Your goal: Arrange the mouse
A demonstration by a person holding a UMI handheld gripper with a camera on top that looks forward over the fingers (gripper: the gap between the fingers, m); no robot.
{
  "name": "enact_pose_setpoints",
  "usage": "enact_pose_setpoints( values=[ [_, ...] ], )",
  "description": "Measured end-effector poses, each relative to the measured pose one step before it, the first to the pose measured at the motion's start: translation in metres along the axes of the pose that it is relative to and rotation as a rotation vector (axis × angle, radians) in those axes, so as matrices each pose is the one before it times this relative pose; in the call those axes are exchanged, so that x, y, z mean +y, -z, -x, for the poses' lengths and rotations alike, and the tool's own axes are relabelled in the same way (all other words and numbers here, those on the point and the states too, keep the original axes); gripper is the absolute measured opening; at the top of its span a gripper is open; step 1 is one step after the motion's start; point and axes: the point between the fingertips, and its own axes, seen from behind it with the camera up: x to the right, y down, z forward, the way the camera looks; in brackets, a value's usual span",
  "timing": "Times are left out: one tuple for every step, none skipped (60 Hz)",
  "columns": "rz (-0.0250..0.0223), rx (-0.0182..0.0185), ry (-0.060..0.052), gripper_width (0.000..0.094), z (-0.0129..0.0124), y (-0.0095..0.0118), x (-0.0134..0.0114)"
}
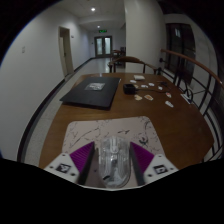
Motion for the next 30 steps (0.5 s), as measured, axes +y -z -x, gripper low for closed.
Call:
enact_pose_setpoints(
  values=[
    [-0.00083, -0.00502, -0.0033, 0.0765, 0.00178, 0.00345, 0.00030],
    [-0.00428, -0.00518, -0.0023, 0.0820, 0.00203, 0.00397, -0.00012],
    [-0.00669, -0.00396, -0.0003, 0.0874, 0.00153, 0.00436, -0.00052],
    [-0.00744, -0.00360, 0.0028, 0.0858, 0.00158, 0.00494, -0.00055],
    [-0.00930, -0.00024, 0.0038, 0.0847, 0.00172, 0.00405, 0.00032],
    [-0.00637, -0.00165, 0.0032, 0.0844, 0.00102, 0.00560, -0.00042],
    [-0.00480, 0.00119, 0.0025, 0.0848, 0.00091, 0.00647, 0.00034],
    [-0.00460, 0.00332, 0.0026, 0.0847, 0.00062, 0.00653, 0.00062],
    [-0.00494, 0.00497, 0.0040, 0.0844, -0.00019, 0.00721, 0.00072],
    [-0.00650, 0.00545, 0.0047, 0.0846, 0.00025, 0.00780, 0.00079],
    [-0.00708, 0.00549, 0.0059, 0.0849, 0.00017, 0.00772, 0.00086],
    [-0.00639, 0.00704, 0.0076, 0.0849, -0.00099, 0.00877, 0.00039],
    [-0.00664, 0.00664, 0.0102, 0.0850, 0.00112, 0.01132, 0.00245],
    [-0.00453, 0.00504, 0.0066, 0.0846, 0.00052, 0.00785, 0.00214],
    [-0.00324, 0.00502, 0.0064, 0.0847, 0.00035, 0.00808, 0.00268],
    [-0.00167, 0.00539, 0.0042, 0.0852, 0.00032, 0.00806, 0.00318],
    [-0.00091, 0.00537, 0.0022, 0.0849, 0.00019, 0.00838, 0.00366],
    [-0.00070, 0.00461, 0.0008, 0.0849, 0.00048, 0.00811, 0.00391],
    [0.00044, 0.00389, -0.0002, 0.0847, -0.00200, 0.00405, 0.00394],
    [-0.00165, 0.00255, -0.0011, 0.0846, 0.00029, 0.00866, 0.00484],
    [-0.00018, 0.00289, -0.0020, 0.0845, 0.00063, 0.00674, 0.00429],
    [0.00117, 0.00175, -0.0027, 0.0845, 0.00079, 0.00659, 0.00446],
    [0.00194, 0.00033, -0.0032, 0.0847, 0.00124, 0.00642, 0.00468],
    [0.00247, -0.00016, -0.0032, 0.0849, 0.00123, 0.00576, 0.00452],
    [0.00237, -0.00097, -0.0035, 0.0848, 0.00173, 0.00530, 0.00457],
    [0.00406, -0.00280, -0.0054, 0.0849, 0.00193, 0.00170, 0.00205],
    [0.00139, -0.00189, -0.0010, 0.0847, 0.00111, 0.00416, 0.00466],
    [0.00093, -0.00131, -0.0005, 0.0849, 0.00168, 0.00380, 0.00370],
    [0.00160, -0.00003, -0.0012, 0.0850, 0.00161, 0.00343, 0.00315],
    [0.00208, 0.00150, -0.0025, 0.0851, 0.00169, 0.00276, 0.00316]
  ],
)
